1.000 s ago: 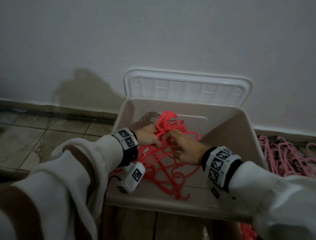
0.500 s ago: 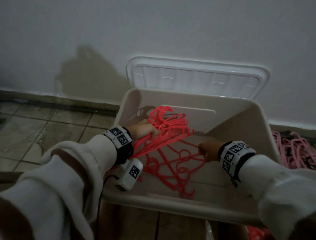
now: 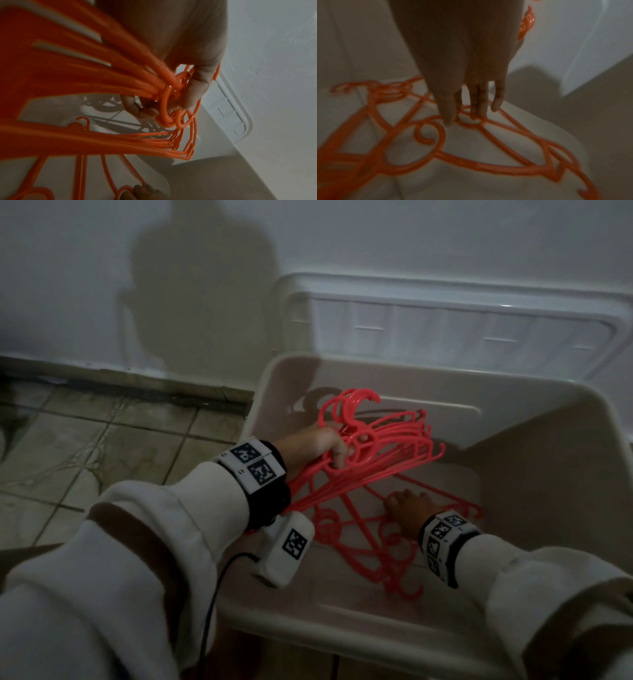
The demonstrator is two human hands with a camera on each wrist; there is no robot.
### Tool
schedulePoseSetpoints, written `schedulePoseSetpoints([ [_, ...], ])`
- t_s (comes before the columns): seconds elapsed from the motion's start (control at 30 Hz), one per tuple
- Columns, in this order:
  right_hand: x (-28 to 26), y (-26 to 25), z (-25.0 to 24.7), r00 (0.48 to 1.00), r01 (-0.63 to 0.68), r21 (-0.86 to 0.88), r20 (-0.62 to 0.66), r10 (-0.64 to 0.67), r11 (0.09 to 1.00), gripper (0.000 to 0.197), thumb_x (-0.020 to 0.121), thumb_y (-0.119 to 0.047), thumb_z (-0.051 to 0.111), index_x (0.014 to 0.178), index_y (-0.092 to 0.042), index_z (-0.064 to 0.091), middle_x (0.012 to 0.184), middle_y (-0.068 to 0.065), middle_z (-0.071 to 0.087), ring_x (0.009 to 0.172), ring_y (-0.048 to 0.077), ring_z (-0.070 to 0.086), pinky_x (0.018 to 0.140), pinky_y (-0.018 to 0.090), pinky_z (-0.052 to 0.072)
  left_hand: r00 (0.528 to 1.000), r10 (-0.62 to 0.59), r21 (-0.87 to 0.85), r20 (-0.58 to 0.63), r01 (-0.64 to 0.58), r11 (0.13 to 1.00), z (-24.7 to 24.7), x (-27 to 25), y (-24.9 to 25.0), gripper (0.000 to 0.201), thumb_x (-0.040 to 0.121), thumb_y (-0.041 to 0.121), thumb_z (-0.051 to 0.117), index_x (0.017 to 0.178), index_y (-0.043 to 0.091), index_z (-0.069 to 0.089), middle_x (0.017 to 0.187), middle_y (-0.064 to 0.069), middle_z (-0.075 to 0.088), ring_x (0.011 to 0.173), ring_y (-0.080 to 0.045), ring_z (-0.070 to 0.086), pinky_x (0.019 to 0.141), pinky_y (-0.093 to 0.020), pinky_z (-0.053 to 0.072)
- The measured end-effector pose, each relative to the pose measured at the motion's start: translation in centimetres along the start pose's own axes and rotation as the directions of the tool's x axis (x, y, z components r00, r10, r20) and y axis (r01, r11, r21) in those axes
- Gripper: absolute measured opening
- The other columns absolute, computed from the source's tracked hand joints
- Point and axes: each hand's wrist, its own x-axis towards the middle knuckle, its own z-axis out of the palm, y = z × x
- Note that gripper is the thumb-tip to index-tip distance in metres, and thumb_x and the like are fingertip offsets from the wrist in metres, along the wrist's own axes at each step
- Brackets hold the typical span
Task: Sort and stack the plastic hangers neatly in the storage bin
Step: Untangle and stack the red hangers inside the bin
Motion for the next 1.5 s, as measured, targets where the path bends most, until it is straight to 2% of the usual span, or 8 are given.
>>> schedulePoseSetpoints([
  [0.3, 0.4, 2.3, -1.6, 0.991, -0.106, 0.328, -0.043, 0.127, 0.939, 0.039, 0.1, -0.03, 0.031, 0.132, -0.014, 0.046, 0.135, 0.015, 0.047, 0.121, 0.028, 0.049, 0.096, 0.027, 0.036, 0.997, 0.036, -0.008, 0.062, -0.035, 0.999, 0.0, -0.7, 0.3, 0.026, 0.07, -0.02, 0.037, 0.075, 0.002, 0.049, 0.061, -0.007, 0.042, 0.052, -0.016, 0.039, 0.045, -0.021, 0.033],
  [0.53, 0.8, 2.9, 0.5, 0.948, -0.27, 0.405, -0.045, 0.314, 0.874, 0.036, 0.099, -0.022, 0.033, 0.128, -0.007, 0.048, 0.132, 0.016, 0.052, 0.121, 0.03, 0.051, 0.098, 0.032, 0.039, 0.999, 0.043, 0.002, 0.028, -0.043, 0.999, 0.6, -0.7, 0.5, 0.034, 0.071, -0.022, 0.037, 0.058, 0.009, 0.043, 0.041, 0.003, 0.044, 0.045, -0.011, 0.039, 0.039, -0.015, 0.031],
  [0.63, 1.0, 3.8, 0.5, 0.922, -0.333, 0.314, -0.091, 0.377, 0.889, 0.037, 0.097, -0.02, 0.037, 0.131, -0.009, 0.041, 0.134, 0.014, 0.044, 0.125, 0.029, 0.044, 0.099, 0.04, 0.04, 0.998, 0.042, -0.021, 0.05, -0.041, 0.999, 0.5, -0.5, 0.6, 0.032, 0.071, -0.021, 0.037, 0.063, 0.009, 0.044, 0.054, -0.004, 0.045, 0.05, -0.013, 0.039, 0.042, -0.016, 0.031],
  [0.77, 1.7, 4.0, 0.6, 0.92, -0.321, 0.246, -0.149, 0.362, 0.915, 0.037, 0.097, -0.014, 0.029, 0.132, -0.007, 0.04, 0.139, 0.014, 0.033, 0.128, 0.03, 0.036, 0.098, 0.045, 0.041, 0.996, 0.053, -0.045, 0.077, -0.05, 0.998, 0.5, -0.5, 0.8, 0.036, 0.053, -0.005, 0.05, 0.088, 0.001, 0.055, 0.067, -0.007, 0.048, 0.055, -0.014, 0.043, 0.05, -0.022, 0.035],
  [0.93, 2.7, 3.1, 1.1, 0.916, -0.301, 0.275, -0.183, 0.357, 0.913, 0.038, 0.099, -0.011, 0.024, 0.136, -0.005, 0.031, 0.135, 0.016, 0.041, 0.119, 0.031, 0.049, 0.096, 0.04, 0.04, 0.994, 0.052, -0.058, 0.093, -0.047, 0.997, 0.4, -0.4, 0.7, 0.034, 0.047, -0.003, 0.047, 0.079, 0.005, 0.055, 0.065, -0.006, 0.047, 0.051, -0.011, 0.043, 0.047, -0.019, 0.035],
  [1.13, 3.3, 3.5, 0.5, 0.927, -0.32, 0.176, -0.146, 0.346, 0.931, 0.036, 0.099, -0.017, 0.027, 0.133, -0.015, 0.037, 0.135, 0.006, 0.05, 0.125, 0.022, 0.046, 0.11, 0.045, 0.021, 0.992, 0.071, -0.039, 0.103, -0.067, 0.997, 0.0, 0.2, 0.1, 0.028, 0.067, -0.017, 0.04, 0.077, 0.006, 0.052, 0.065, -0.007, 0.047, 0.049, -0.011, 0.044, 0.048, -0.02, 0.034],
  [1.3, 2.7, 3.0, 1.2, 0.946, -0.289, 0.251, -0.072, 0.315, 0.924, 0.036, 0.101, -0.021, 0.025, 0.132, -0.01, 0.037, 0.136, 0.011, 0.047, 0.124, 0.027, 0.048, 0.099, 0.038, 0.038, 0.992, 0.076, -0.056, 0.104, -0.07, 0.996, -0.2, 0.1, 0.1, 0.032, 0.065, -0.017, 0.041, 0.086, 0.003, 0.054, 0.067, -0.008, 0.047, 0.053, -0.013, 0.042, 0.044, -0.017, 0.033],
  [1.5, 2.4, 1.9, 1.6, 0.957, -0.249, 0.208, -0.101, 0.274, 0.946, 0.035, 0.096, -0.022, 0.037, 0.128, -0.008, 0.039, 0.132, 0.009, 0.051, 0.12, 0.026, 0.052, 0.094, 0.036, 0.042, 0.991, 0.091, -0.061, 0.094, -0.085, 0.994, -0.2, -0.1, -0.1, 0.033, 0.068, -0.021, 0.036, 0.07, 0.009, 0.05, 0.066, -0.008, 0.043, 0.052, -0.013, 0.039, 0.043, -0.017, 0.031],
])
